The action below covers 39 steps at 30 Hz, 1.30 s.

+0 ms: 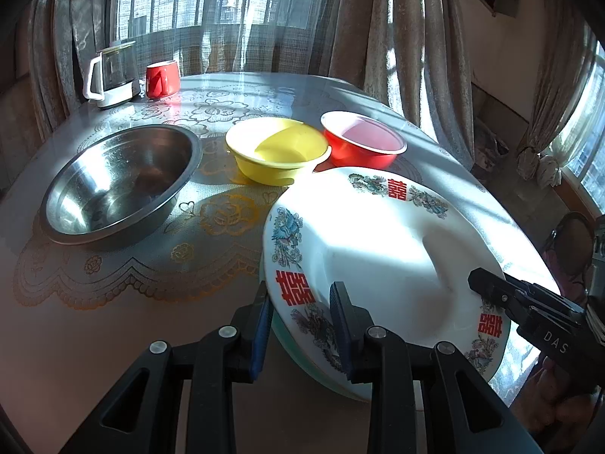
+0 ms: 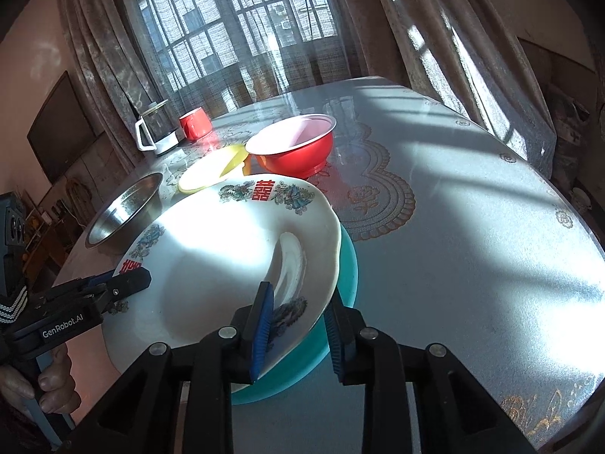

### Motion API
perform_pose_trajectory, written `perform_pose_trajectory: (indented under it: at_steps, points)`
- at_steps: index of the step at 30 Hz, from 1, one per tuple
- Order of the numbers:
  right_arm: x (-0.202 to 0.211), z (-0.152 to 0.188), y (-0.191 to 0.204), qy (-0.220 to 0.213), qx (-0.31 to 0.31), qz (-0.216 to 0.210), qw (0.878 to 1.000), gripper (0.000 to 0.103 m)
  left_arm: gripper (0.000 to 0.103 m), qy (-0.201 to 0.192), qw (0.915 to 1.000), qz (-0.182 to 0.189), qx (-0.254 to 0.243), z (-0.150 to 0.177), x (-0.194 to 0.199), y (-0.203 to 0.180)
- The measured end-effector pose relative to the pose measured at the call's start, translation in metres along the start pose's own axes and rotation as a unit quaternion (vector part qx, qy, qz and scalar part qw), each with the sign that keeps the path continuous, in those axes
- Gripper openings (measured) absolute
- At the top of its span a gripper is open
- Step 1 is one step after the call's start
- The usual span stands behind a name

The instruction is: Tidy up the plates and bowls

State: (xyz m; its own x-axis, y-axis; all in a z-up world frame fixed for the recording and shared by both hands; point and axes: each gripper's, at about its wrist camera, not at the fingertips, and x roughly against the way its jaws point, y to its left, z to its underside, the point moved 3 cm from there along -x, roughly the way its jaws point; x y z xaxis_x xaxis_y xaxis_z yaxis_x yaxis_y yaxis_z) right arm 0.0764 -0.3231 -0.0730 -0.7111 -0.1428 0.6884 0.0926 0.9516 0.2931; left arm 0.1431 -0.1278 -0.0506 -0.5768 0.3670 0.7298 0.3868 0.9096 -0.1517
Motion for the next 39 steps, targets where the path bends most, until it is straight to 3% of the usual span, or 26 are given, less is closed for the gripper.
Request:
perform_pose_trajectory:
  at_steps: [9,29,39]
  points:
    - [0.007,0.000,0.001,0.010,-0.015,0.004,1.000,0.028,0.031,-0.017,0.9996,-0.016,-0.012,0.005,0.018,0.000]
    - [0.017,-0.002,0.005,0.009,-0.018,0.033,0.999,0.030,0.031,-0.032,0.9991,-0.016,0.021,0.023,0.047,0.023]
    - [0.032,-0.016,0.004,-0.021,-0.027,0.052,0.998,0.033,0.031,-0.028,0.9981,-0.021,0.051,0.036,0.051,0.046]
